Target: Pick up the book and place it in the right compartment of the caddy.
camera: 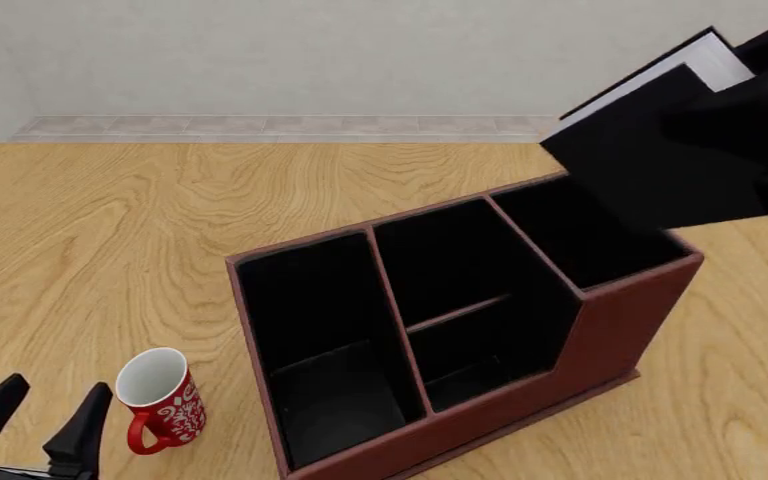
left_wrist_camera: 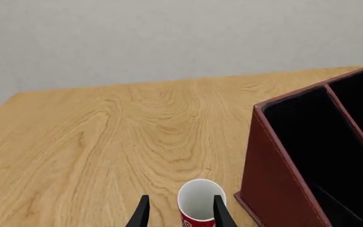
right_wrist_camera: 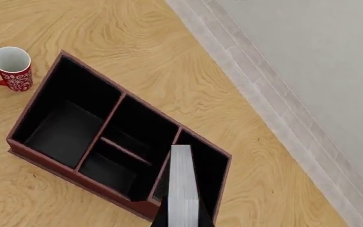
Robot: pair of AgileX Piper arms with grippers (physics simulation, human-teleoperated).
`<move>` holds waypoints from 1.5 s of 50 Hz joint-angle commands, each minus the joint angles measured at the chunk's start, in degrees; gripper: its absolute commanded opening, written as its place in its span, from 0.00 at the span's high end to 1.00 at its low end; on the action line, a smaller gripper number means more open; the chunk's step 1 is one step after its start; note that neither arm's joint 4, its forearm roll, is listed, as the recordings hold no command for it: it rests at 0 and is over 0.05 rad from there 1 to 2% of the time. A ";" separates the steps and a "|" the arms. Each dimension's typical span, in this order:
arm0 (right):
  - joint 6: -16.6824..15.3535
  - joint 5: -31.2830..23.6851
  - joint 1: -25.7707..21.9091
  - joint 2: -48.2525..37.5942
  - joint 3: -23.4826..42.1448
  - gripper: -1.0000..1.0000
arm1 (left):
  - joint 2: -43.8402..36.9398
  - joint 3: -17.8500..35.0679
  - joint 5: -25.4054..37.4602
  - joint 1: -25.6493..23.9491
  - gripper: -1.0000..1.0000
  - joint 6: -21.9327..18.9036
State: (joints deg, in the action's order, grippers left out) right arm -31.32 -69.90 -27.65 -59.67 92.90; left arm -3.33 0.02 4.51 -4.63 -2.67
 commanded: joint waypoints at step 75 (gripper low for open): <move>19.25 0.00 10.21 -9.73 8.58 1.00 | -0.28 0.02 2.04 -0.02 0.00 -0.79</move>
State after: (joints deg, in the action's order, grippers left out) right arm -13.51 -69.90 -18.49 -68.94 102.08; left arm -3.36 0.04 6.54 -4.55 -3.44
